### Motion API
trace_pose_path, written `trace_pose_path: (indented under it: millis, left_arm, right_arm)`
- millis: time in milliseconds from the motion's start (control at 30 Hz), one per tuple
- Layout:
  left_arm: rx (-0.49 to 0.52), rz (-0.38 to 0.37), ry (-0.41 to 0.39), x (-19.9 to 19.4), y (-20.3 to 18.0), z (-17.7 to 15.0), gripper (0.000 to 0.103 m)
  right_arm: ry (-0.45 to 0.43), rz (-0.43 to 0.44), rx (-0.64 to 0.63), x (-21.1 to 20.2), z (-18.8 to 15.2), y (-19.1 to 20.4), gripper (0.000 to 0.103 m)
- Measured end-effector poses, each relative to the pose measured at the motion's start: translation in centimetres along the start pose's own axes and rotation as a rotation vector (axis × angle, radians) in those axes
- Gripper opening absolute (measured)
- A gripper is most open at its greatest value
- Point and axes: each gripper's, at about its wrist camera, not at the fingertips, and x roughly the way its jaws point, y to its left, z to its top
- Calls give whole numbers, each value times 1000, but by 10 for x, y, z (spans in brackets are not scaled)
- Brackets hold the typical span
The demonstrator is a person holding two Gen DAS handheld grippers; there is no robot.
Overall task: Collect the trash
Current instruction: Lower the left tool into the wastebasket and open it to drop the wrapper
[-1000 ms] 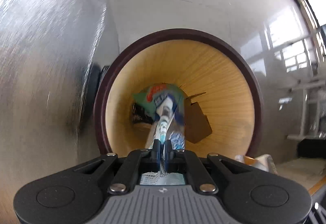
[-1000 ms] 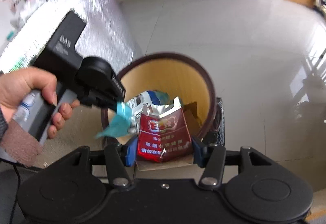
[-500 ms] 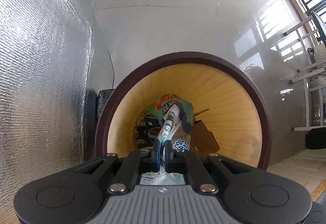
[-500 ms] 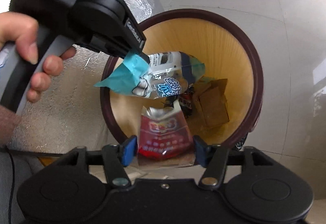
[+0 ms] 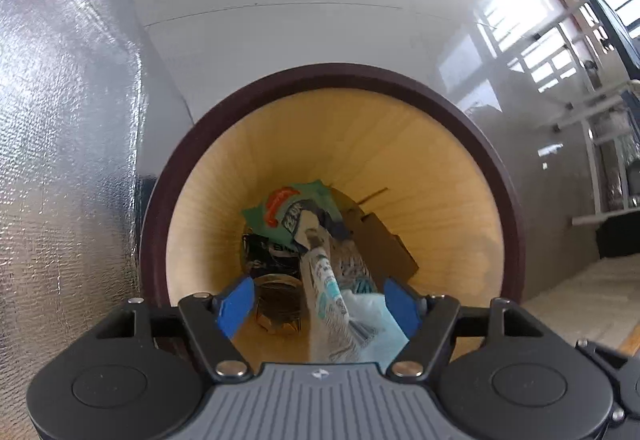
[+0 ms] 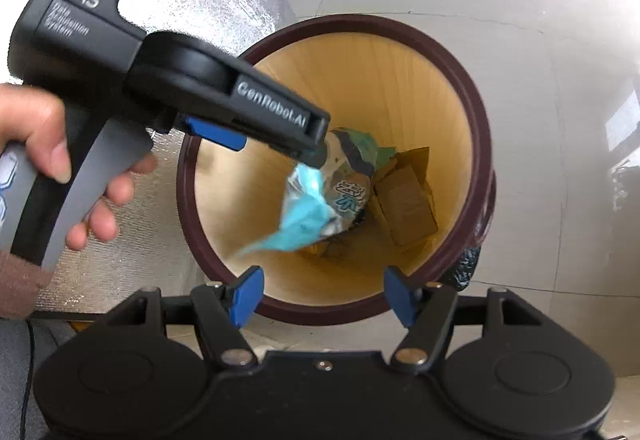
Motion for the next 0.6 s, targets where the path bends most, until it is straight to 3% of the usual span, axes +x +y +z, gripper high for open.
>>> trace_pose_path:
  millis: [100,200,233,267,533,600]
  left_arm:
    - [1,-5,5,-4,0,-2,63]
    - [-6,-44,45,-2,4,-5,37]
    - [-13,-69,62,1,5,-7,24]
    - [-28,-93,75,4,5,-8,19]
    - [-211,-242,76,25,6,-12,19]
    - [-238,-240,62,22,6,-10,27]
  right_arm:
    - [-10,-5,-3,-5,-1,4,67]
    - [-23,-7,-11,-12,-1,7,67]
    - [-31,-6,-12,-15,-1,8,67]
    - [-39,-5,-11,-17,-2,9,67]
    - [-63,6,-32,-33,-18,2,67]
    - [-68,14,-28,-34,-24,-2,67]
